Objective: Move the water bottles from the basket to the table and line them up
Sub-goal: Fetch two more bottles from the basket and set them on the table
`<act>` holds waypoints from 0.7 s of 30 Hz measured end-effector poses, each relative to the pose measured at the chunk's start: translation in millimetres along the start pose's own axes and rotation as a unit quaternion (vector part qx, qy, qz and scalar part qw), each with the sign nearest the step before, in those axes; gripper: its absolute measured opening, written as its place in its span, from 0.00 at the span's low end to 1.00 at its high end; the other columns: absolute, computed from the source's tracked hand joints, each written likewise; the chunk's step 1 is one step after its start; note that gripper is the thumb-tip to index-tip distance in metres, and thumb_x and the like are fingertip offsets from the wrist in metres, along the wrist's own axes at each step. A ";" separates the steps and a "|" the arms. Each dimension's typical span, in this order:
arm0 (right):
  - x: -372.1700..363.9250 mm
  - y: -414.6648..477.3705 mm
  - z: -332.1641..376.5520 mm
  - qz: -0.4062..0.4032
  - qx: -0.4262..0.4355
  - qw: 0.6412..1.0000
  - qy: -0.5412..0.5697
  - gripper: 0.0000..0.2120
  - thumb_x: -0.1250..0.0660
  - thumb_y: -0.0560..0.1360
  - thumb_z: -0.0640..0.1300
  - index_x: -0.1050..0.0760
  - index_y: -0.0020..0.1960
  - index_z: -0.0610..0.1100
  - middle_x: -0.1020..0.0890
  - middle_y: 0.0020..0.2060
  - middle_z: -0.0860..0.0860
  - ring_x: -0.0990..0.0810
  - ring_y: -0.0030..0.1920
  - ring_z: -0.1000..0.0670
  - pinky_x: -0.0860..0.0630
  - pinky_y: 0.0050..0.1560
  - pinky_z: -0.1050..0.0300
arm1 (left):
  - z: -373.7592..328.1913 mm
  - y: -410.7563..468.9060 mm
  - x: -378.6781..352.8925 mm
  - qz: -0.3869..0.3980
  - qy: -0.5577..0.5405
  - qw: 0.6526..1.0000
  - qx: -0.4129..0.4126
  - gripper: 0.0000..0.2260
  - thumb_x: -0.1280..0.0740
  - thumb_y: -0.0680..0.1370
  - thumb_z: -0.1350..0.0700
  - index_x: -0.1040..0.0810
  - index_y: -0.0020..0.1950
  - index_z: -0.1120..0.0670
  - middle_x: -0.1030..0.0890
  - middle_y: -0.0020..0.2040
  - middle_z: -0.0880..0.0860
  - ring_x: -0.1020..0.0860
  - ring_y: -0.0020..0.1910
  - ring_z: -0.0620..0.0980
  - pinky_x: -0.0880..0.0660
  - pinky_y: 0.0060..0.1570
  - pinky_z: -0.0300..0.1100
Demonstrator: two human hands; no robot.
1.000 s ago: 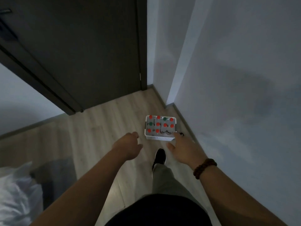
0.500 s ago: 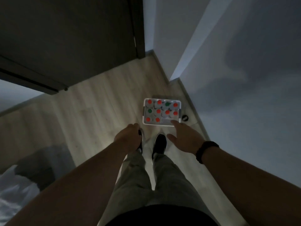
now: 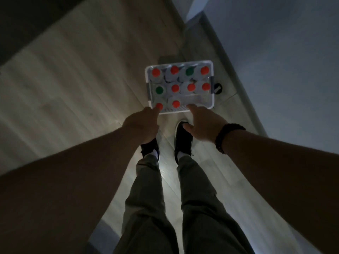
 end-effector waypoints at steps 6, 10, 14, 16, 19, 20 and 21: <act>-45.2 94.7 -26.3 -0.003 0.003 1.000 0.007 0.35 0.30 0.76 0.56 0.42 0.78 0.52 0.25 0.68 0.43 0.24 0.67 0.40 0.24 0.65 0.40 | 27.0 89.7 -37.0 -0.012 0.024 0.999 -0.022 0.28 0.34 0.81 0.45 0.39 0.77 0.50 0.34 0.73 0.59 0.24 0.64 0.65 0.24 0.59 0.58; -61.9 139.2 -36.6 0.007 0.014 1.000 -0.004 0.40 0.28 0.76 0.54 0.46 0.81 0.53 0.29 0.71 0.42 0.28 0.71 0.38 0.28 0.70 0.40 | 41.8 125.6 -54.5 -0.015 0.020 0.999 -0.040 0.32 0.32 0.80 0.45 0.42 0.79 0.47 0.37 0.76 0.58 0.25 0.66 0.64 0.24 0.61 0.58; -74.7 169.0 -39.6 0.015 0.047 0.999 -0.012 0.39 0.28 0.77 0.54 0.45 0.81 0.54 0.28 0.71 0.44 0.27 0.71 0.40 0.28 0.70 0.43 | 51.3 154.4 -63.0 -0.032 -0.009 0.997 -0.065 0.32 0.29 0.78 0.46 0.39 0.78 0.46 0.29 0.72 0.56 0.25 0.68 0.60 0.24 0.64 0.59; -78.8 179.8 -41.0 0.020 0.057 0.998 -0.009 0.38 0.29 0.77 0.54 0.44 0.81 0.54 0.26 0.70 0.45 0.26 0.70 0.42 0.27 0.69 0.45 | 52.1 166.3 -62.3 -0.047 -0.019 0.996 -0.067 0.30 0.28 0.78 0.48 0.37 0.77 0.45 0.26 0.71 0.56 0.25 0.68 0.59 0.24 0.64 0.58; -81.7 190.8 -44.0 0.006 0.064 0.998 0.017 0.36 0.29 0.78 0.52 0.40 0.81 0.54 0.27 0.72 0.46 0.27 0.71 0.43 0.29 0.71 0.48 | 52.0 180.4 -63.6 -0.052 -0.013 0.996 -0.069 0.30 0.30 0.80 0.48 0.38 0.80 0.44 0.25 0.71 0.57 0.25 0.68 0.60 0.25 0.65 0.55; -81.3 192.7 -45.2 0.001 0.071 0.997 0.028 0.35 0.28 0.78 0.51 0.39 0.81 0.53 0.27 0.73 0.47 0.27 0.71 0.44 0.30 0.71 0.50 | 51.6 184.7 -64.2 -0.053 -0.005 0.996 -0.066 0.31 0.31 0.80 0.47 0.39 0.81 0.44 0.25 0.72 0.57 0.25 0.69 0.60 0.25 0.65 0.54; -81.0 194.2 -46.2 -0.002 0.081 0.996 0.038 0.34 0.28 0.78 0.50 0.37 0.80 0.52 0.26 0.73 0.47 0.27 0.71 0.44 0.31 0.70 0.53 | 50.9 188.0 -65.0 -0.054 0.010 0.997 -0.063 0.31 0.31 0.80 0.46 0.40 0.81 0.45 0.25 0.72 0.57 0.25 0.69 0.60 0.26 0.65 0.53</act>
Point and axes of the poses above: each hand's wrist, its own y-axis towards the middle knuckle, its own x-axis out of the back of the hand, z = x × y, the point moved 1 cm from there along y, towards the middle knuckle
